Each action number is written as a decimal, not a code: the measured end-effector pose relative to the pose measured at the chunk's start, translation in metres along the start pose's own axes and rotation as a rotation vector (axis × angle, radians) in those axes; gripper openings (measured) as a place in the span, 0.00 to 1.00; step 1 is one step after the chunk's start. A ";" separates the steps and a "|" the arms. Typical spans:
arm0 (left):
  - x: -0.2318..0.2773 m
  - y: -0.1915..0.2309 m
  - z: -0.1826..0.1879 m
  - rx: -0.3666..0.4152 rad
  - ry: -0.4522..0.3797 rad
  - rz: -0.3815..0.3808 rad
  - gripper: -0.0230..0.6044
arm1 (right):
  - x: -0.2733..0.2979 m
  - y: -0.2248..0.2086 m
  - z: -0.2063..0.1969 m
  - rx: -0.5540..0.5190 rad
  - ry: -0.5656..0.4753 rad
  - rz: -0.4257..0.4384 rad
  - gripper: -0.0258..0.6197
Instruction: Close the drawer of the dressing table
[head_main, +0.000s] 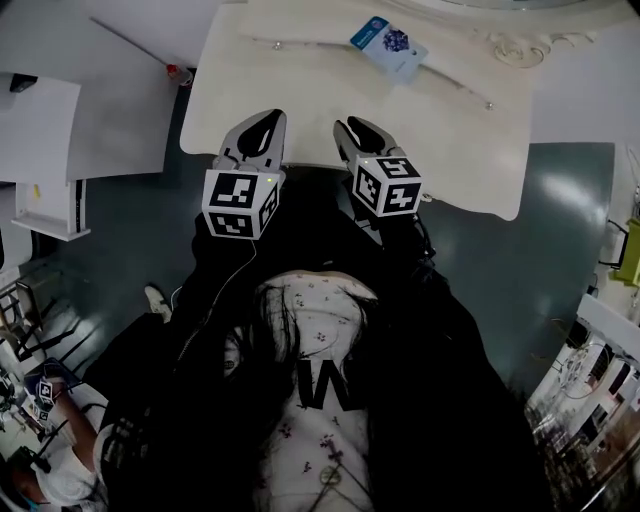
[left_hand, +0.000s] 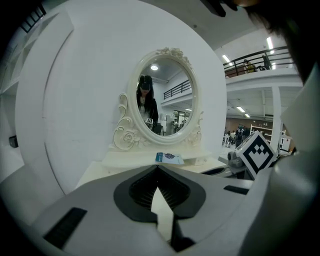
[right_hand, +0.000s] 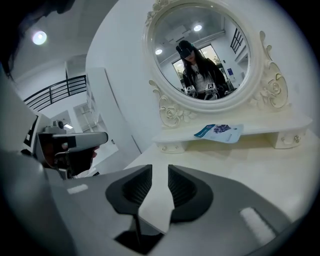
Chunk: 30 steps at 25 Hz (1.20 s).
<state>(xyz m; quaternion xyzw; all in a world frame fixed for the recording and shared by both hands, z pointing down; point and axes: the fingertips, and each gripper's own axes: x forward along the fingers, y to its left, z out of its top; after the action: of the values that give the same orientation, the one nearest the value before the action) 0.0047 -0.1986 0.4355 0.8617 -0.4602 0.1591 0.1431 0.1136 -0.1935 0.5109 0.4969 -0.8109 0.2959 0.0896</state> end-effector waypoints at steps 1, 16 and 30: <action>-0.002 -0.006 -0.002 -0.016 -0.002 0.006 0.04 | -0.006 -0.001 -0.003 -0.008 0.002 0.007 0.21; -0.024 -0.055 -0.014 0.018 0.047 0.048 0.04 | -0.039 -0.011 -0.021 0.020 -0.023 0.054 0.17; -0.071 -0.051 -0.024 0.056 0.034 0.012 0.04 | -0.054 0.038 -0.026 0.023 -0.061 0.052 0.12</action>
<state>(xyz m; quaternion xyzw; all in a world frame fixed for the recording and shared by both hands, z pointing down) 0.0063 -0.1088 0.4237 0.8598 -0.4581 0.1873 0.1257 0.1039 -0.1257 0.4933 0.4854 -0.8224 0.2923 0.0513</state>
